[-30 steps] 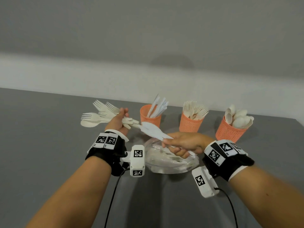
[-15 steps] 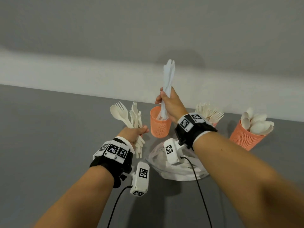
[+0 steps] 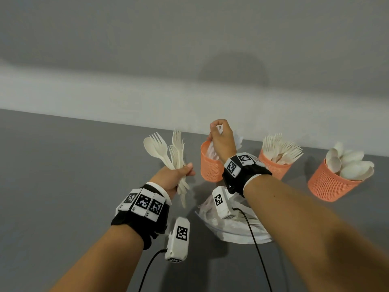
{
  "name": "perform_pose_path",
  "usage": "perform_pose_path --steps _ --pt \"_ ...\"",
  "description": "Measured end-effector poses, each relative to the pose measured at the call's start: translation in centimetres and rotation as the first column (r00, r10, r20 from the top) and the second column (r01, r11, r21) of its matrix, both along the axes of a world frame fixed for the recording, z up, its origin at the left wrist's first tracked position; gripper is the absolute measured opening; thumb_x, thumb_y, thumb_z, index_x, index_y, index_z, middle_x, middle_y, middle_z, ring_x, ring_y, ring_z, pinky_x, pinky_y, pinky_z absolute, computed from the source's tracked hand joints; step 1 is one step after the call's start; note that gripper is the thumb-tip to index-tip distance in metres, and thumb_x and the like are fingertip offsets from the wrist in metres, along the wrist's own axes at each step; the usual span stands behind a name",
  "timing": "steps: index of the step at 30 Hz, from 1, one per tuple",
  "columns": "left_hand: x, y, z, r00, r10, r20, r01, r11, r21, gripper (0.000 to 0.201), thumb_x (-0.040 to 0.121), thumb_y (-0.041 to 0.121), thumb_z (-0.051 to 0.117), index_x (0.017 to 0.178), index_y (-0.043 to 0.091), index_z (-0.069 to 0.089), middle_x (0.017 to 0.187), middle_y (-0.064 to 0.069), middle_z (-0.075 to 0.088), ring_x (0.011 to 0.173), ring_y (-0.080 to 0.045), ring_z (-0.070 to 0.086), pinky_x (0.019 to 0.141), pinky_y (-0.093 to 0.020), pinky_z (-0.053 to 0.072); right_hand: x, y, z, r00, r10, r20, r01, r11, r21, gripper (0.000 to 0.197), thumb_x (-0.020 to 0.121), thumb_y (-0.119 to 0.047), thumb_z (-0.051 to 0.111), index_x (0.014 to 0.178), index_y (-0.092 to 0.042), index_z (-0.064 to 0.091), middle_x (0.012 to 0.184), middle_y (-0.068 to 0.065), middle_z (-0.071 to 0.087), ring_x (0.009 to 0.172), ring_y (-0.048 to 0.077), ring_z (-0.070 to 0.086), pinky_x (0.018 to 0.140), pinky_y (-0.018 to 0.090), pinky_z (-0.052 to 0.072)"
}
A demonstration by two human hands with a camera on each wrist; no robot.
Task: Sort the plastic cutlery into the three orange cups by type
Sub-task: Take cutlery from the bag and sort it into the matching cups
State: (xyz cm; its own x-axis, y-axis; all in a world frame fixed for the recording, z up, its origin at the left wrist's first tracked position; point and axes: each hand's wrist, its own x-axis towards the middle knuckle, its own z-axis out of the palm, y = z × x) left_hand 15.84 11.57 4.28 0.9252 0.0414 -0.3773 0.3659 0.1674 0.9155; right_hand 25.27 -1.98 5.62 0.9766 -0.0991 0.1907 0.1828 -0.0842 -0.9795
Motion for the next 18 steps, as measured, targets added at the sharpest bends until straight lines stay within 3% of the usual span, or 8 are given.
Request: perform_pose_path --steps 3,6,8,10,12,15,17,18 --pt "0.2 -0.3 -0.3 0.998 -0.026 0.056 0.026 1.0 0.003 0.011 0.091 0.016 0.056 0.081 0.012 0.057 0.067 0.0 0.065 0.066 -0.009 0.059 0.06 -0.023 0.043 -0.2 0.0 -0.4 0.996 0.047 -0.072 -0.057 0.989 -0.136 0.021 0.1 -0.024 0.034 0.089 -0.011 0.045 0.067 -0.002 0.046 0.059 0.01 0.047 0.056 0.017 0.042" --pt "0.3 -0.7 -0.1 0.988 -0.107 0.114 0.116 0.99 -0.077 0.016 0.092 0.012 0.052 0.077 0.01 0.057 0.056 0.003 0.065 0.059 -0.007 0.064 0.056 -0.018 0.051 -0.3 -0.7 -0.6 0.981 0.138 -0.136 -0.163 0.967 -0.195 0.021 0.1 -0.025 0.036 0.087 -0.011 0.046 0.072 0.0 0.053 0.062 0.009 0.05 0.06 0.019 0.041" --pt "0.2 -1.0 0.2 0.976 -0.169 0.14 0.19 0.97 -0.151 0.018 0.094 0.012 0.05 0.077 0.009 0.056 0.055 0.002 0.062 0.052 -0.009 0.061 0.053 -0.018 0.051 -0.2 -1.2 0.0 0.969 0.206 -0.133 -0.228 0.957 -0.181 0.011 0.097 -0.024 0.045 0.098 -0.013 0.048 0.09 0.004 0.054 0.079 0.011 0.052 0.071 0.014 0.043" --pt "0.1 -1.3 0.6 0.968 -0.199 0.155 0.229 0.95 -0.213 0.017 0.095 0.013 0.048 0.081 0.007 0.056 0.056 0.002 0.059 0.048 -0.009 0.055 0.051 -0.02 0.049 0.0 -1.8 1.0 0.978 0.193 -0.074 -0.204 0.958 -0.202 0.032 0.09 -0.028 0.059 0.117 -0.021 0.044 0.114 0.004 0.051 0.102 0.013 0.05 0.087 0.017 0.04" --pt "0.0 -1.7 0.9 0.963 -0.206 0.173 0.245 0.939 -0.241 0.015 0.096 0.014 0.046 0.089 0.007 0.057 0.056 0.003 0.059 0.045 -0.008 0.053 0.05 -0.021 0.048 -0.2 -2.4 2.1 0.99 0.101 0.096 -0.076 0.97 -0.232 0.047 0.087 -0.024 0.064 0.127 -0.019 0.04 0.127 0.004 0.047 0.116 0.012 0.045 0.093 0.015 0.035" --pt "-0.1 -2.3 1.3 0.961 -0.203 0.186 0.243 0.942 -0.23 0.014 0.095 0.017 0.046 0.093 0.009 0.058 0.056 0.004 0.062 0.043 -0.006 0.053 0.044 -0.019 0.046 -1.5 -3.0 4.0 0.953 -0.024 0.303 0.087 0.977 -0.197 0.028 0.087 -0.012 0.061 0.113 -0.011 0.052 0.115 0.004 0.052 0.103 0.01 0.051 0.083 0.006 0.038" --pt "-0.2 -2.8 1.5 0.959 -0.196 0.202 0.24 0.946 -0.218 0.013 0.095 0.018 0.047 0.09 0.01 0.056 0.054 0.004 0.062 0.041 -0.005 0.053 0.041 -0.019 0.044 -3.1 -3.5 5.1 0.962 0.032 0.27 0.026 0.977 -0.209 0.011 0.088 -0.015 0.062 0.095 -0.007 0.061 0.091 0.003 0.058 0.079 0.007 0.053 0.071 0.009 0.041" --pt "-0.2 -3.2 1.6 0.957 -0.196 0.213 0.242 0.946 -0.214 0.014 0.095 0.018 0.047 0.088 0.01 0.055 0.053 0.004 0.062 0.041 -0.005 0.054 0.04 -0.018 0.044 -4.0 -3.8 5.3 0.972 0.119 0.204 -0.071 0.971 -0.228 0.015 0.087 -0.018 0.063 0.088 -0.003 0.063 0.079 0.003 0.059 0.069 0.007 0.052 0.066 0.011 0.042"
